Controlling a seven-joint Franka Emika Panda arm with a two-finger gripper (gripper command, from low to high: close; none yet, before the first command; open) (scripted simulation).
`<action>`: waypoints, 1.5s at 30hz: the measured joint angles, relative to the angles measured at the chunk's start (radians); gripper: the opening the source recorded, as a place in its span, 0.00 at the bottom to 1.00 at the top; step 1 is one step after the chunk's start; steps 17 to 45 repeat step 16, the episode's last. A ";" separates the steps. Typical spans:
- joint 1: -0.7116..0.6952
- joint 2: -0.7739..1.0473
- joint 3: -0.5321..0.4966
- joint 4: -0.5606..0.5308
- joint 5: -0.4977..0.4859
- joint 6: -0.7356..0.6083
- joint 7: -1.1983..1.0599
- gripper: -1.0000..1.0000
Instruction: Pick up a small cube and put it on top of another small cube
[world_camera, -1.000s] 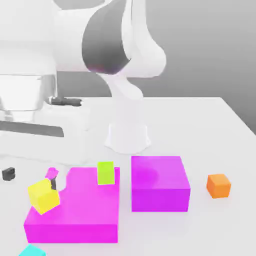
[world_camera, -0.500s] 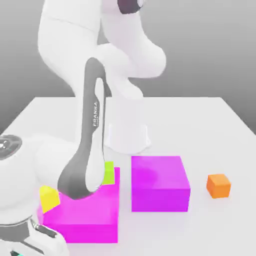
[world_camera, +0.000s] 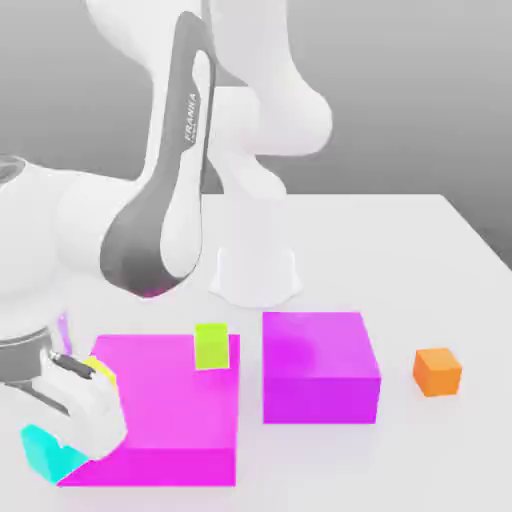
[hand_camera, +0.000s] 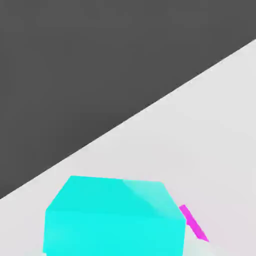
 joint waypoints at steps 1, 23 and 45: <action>-0.004 -0.037 -0.003 -0.025 -0.012 -0.011 0.029 0.00; -0.036 -0.192 -0.027 -0.250 -0.117 0.070 0.269 1.00; -0.036 -0.192 -0.027 -0.250 -0.117 0.070 0.269 1.00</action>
